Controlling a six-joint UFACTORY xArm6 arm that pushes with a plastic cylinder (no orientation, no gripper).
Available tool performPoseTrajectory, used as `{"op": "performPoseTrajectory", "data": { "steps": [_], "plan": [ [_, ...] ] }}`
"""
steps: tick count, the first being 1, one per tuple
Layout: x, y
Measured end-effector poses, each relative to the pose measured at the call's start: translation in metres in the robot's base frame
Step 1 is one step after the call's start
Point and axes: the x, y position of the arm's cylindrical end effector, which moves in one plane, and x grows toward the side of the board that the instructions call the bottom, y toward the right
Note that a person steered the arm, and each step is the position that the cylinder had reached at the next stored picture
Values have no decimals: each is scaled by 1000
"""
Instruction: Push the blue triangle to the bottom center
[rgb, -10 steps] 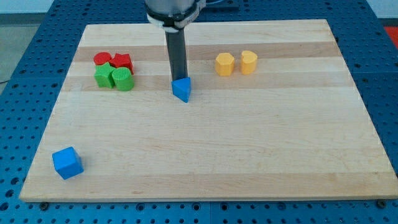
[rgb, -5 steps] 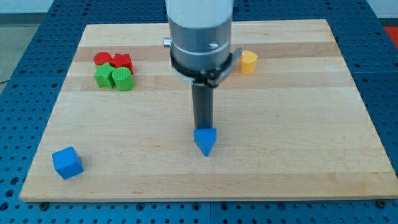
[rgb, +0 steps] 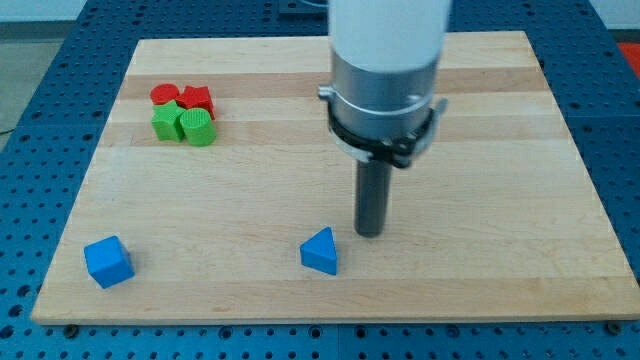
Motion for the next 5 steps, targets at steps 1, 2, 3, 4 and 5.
{"op": "performPoseTrajectory", "data": {
  "steps": [1, 2, 3, 4, 5],
  "plan": [
    [35, -14],
    [40, -69],
    [40, -121],
    [42, -106],
    [32, -62]
  ]
}}
